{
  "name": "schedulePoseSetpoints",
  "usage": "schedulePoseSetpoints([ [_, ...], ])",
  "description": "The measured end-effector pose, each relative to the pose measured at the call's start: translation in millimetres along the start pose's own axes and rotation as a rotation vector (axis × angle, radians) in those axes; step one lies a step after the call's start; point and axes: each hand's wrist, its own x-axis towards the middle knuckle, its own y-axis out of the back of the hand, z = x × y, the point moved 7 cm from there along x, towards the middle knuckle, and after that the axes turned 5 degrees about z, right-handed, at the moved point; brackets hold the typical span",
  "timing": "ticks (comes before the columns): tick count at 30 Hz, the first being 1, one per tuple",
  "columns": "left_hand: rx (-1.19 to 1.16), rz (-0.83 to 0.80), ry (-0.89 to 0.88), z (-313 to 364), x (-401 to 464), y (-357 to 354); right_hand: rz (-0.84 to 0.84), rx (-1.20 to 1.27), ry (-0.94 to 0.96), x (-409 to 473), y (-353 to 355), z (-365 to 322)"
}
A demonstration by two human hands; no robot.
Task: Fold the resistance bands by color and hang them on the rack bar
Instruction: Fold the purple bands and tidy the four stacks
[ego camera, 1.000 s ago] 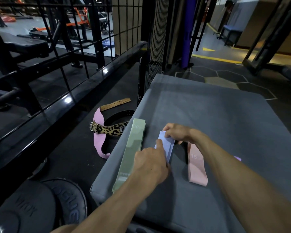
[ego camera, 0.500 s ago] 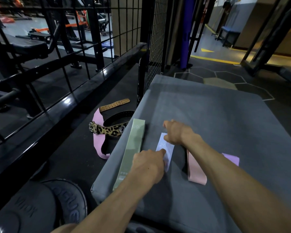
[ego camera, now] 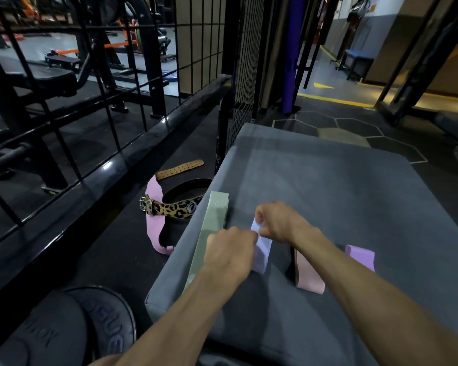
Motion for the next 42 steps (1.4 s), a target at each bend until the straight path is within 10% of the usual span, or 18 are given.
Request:
schedulePoseSetpoints([
  [42,-0.267,-0.135,0.281,-119,34,2,-0.001,0.16,0.032,131,1,-55],
])
